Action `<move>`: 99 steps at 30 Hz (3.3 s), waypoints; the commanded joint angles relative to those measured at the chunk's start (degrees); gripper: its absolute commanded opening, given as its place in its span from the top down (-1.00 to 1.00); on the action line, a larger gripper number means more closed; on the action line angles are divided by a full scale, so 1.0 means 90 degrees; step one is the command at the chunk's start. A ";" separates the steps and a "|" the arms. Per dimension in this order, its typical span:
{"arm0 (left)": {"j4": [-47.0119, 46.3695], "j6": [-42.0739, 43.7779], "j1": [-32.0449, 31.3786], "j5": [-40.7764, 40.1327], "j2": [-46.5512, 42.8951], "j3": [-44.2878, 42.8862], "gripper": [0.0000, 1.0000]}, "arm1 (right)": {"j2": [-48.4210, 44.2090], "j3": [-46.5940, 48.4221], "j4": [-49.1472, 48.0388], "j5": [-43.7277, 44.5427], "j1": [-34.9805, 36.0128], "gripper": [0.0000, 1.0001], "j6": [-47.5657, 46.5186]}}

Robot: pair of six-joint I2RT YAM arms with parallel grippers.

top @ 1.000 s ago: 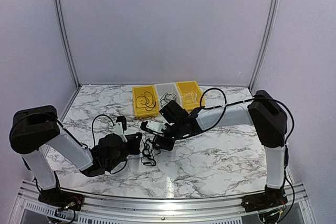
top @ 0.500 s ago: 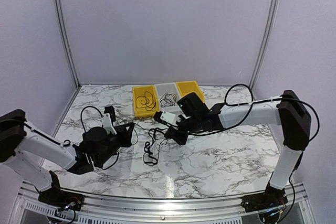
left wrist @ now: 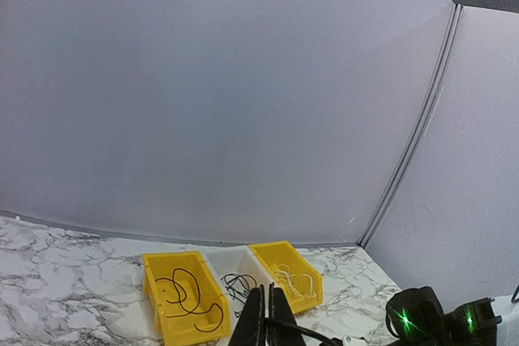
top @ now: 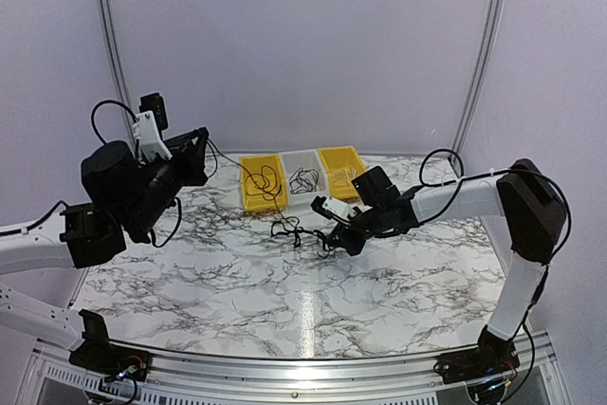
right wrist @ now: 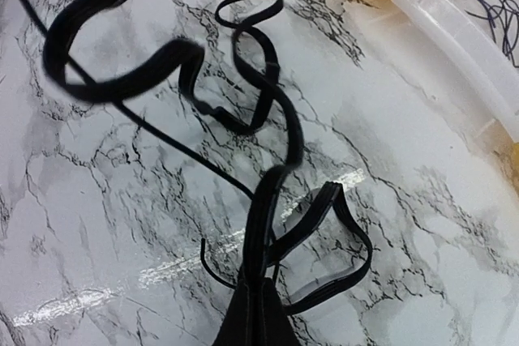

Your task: Untangle the cables

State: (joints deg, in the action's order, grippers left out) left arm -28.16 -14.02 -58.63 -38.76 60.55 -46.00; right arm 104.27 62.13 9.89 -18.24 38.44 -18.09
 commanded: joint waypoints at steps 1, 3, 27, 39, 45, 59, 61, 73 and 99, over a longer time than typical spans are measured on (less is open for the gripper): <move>0.1029 0.0758 0.0066 -0.0378 0.0174 -0.0750 1.00 | 0.0021 0.0001 -0.0049 -0.0283 -0.0332 1.00 0.0020; 0.1175 0.0896 0.0088 -0.0423 0.0270 -0.1157 1.00 | 0.0051 0.0028 -0.0006 -0.0352 -0.0459 1.00 0.0029; 0.3110 0.2781 0.0310 -0.0152 0.2445 -0.6779 1.00 | 0.0199 0.0342 0.0699 -0.1090 -0.1672 0.36 -0.0348; 0.3691 0.2325 0.0321 0.0135 0.2292 -0.6623 1.00 | -0.0370 0.1290 0.1146 -0.1596 -0.0467 -0.19 -0.1161; 0.3696 0.1978 0.0314 0.0166 0.1779 -0.5575 1.00 | 0.0681 0.2075 0.1246 -0.1054 0.0092 -0.29 -0.1662; 0.3734 0.2177 0.0323 -0.0029 0.1354 -0.4962 1.00 | 0.1999 0.2469 0.0942 0.0063 0.0388 -0.37 -0.1656; 0.3735 0.2241 0.0323 -0.0029 0.1339 -0.5033 1.00 | 0.2056 0.2377 0.0937 0.0083 0.0383 -0.29 -0.1651; 0.3630 0.3254 0.0323 -0.0339 0.1572 -0.6626 1.00 | 0.1681 0.1799 0.1757 -0.0482 -0.0185 0.84 -0.1654; 0.4685 0.1284 0.2196 0.2106 0.4237 -0.7974 1.00 | -0.2222 -0.0877 0.1579 -0.1004 -0.0805 -0.46 -0.1762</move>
State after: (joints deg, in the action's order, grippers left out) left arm 13.65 1.21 -40.42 -24.32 95.02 -112.95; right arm 84.23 55.44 26.17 -27.77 33.08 -33.93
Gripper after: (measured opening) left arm 0.021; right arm 0.728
